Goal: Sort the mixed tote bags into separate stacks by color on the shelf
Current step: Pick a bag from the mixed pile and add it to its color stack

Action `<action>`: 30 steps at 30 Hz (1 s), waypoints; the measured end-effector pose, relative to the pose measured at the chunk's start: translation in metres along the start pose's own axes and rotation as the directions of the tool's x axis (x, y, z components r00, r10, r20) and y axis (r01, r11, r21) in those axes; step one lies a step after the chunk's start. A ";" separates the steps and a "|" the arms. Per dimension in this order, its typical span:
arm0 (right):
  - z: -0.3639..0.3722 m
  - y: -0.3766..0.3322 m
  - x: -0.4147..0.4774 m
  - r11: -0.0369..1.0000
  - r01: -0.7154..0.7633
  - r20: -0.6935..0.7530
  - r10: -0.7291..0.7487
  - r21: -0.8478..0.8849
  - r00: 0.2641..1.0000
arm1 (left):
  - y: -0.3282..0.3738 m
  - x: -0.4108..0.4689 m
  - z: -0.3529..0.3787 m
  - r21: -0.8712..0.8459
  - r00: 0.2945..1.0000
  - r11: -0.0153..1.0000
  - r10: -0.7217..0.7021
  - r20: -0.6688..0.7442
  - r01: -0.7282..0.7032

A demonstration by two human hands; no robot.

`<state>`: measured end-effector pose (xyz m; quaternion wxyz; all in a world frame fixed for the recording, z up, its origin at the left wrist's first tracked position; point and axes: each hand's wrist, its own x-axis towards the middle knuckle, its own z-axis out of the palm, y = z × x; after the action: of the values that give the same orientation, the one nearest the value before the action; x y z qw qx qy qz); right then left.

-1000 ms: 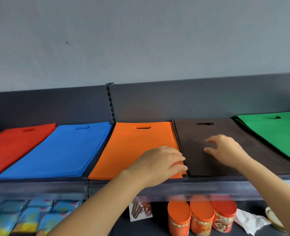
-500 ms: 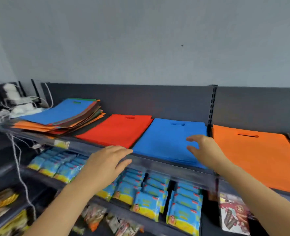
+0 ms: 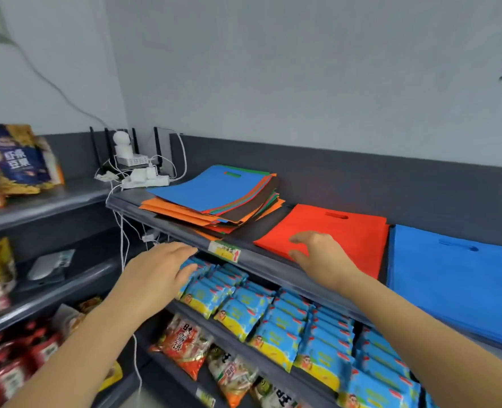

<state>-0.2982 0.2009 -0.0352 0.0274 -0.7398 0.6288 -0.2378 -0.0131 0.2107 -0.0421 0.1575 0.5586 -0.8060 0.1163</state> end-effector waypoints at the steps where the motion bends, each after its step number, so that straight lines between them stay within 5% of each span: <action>1: 0.007 -0.008 0.012 1.000 0.021 0.009 -0.021 -0.003 1.000 | -0.009 0.003 0.005 0.000 1.000 1.000 -0.008 0.001 0.008; 13: 0.069 -0.058 0.179 0.984 0.176 0.143 -0.177 0.020 0.974 | -0.087 0.103 0.044 -0.035 0.998 0.998 -0.051 -0.037 0.050; 23: 0.107 -0.056 0.278 0.975 0.221 0.458 -0.205 0.018 0.865 | -0.141 0.207 0.070 -0.087 0.997 0.995 -0.046 0.061 0.051; 30: 0.117 -0.064 0.283 0.945 0.254 0.257 -0.199 -0.204 0.946 | -0.183 0.254 0.100 -0.229 0.926 0.973 0.107 0.362 -0.023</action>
<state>-0.1676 -0.0828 -0.0274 -0.0142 -0.8282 0.5551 -0.0751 0.0633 -0.1086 -0.0344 0.0588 0.5222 -0.8473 -0.0766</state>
